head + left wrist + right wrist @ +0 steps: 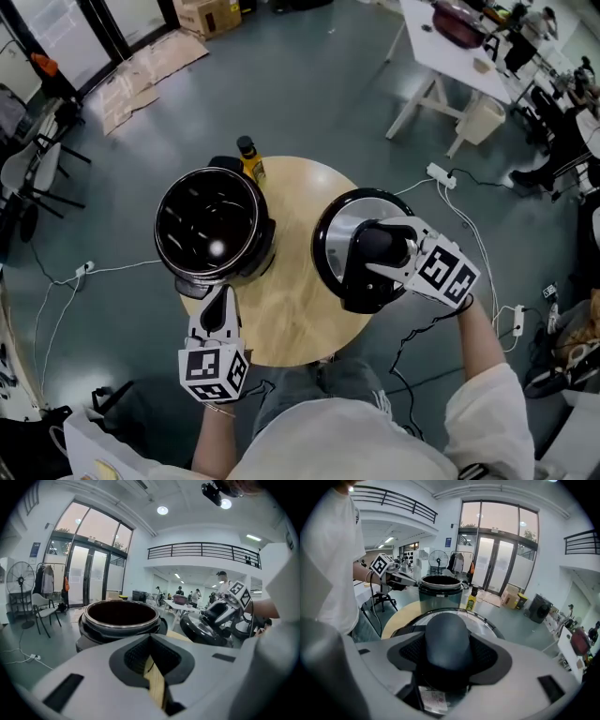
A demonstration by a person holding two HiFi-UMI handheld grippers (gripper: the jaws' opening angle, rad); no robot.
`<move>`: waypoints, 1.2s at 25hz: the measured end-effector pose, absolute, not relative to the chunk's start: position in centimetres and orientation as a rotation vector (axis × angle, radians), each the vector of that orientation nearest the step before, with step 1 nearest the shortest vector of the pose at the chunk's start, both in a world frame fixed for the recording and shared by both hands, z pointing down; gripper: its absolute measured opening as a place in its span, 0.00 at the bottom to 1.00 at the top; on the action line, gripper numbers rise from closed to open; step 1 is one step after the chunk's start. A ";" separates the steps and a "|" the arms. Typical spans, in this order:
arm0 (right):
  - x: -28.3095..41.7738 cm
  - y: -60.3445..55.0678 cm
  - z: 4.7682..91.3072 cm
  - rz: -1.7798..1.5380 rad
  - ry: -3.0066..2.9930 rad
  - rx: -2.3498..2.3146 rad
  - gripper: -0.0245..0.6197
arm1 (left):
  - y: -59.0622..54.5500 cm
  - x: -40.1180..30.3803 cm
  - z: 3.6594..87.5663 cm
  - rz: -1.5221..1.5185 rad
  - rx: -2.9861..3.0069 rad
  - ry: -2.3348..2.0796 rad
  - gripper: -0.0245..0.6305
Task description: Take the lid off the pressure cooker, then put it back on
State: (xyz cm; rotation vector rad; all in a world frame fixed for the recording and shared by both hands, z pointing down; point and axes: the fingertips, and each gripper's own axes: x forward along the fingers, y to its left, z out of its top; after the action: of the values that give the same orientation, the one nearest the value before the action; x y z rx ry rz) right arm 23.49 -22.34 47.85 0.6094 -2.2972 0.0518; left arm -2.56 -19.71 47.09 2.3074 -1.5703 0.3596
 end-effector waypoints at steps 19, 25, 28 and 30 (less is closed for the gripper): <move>19.5 -20.7 58.4 0.259 -2.262 0.514 0.49 | -18.1 -4.0 55.0 0.449 2.178 -1.558 0.02; 18.9 -20.2 60.1 0.306 -2.251 0.506 0.49 | -18.1 -3.9 56.8 0.454 2.157 -1.532 0.02; 18.7 -20.0 60.9 0.318 -2.243 0.502 0.49 | -18.3 -3.7 57.4 0.462 2.154 -1.523 0.02; 18.6 -20.0 61.3 0.325 -2.238 0.505 0.49 | -18.4 -3.7 57.8 0.467 2.150 -1.524 0.02</move>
State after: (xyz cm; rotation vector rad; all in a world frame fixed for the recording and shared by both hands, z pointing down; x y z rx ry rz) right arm 18.63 -19.99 61.33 0.5046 -2.2380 0.3250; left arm -3.69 -18.42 57.77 2.1496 -1.5235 0.4672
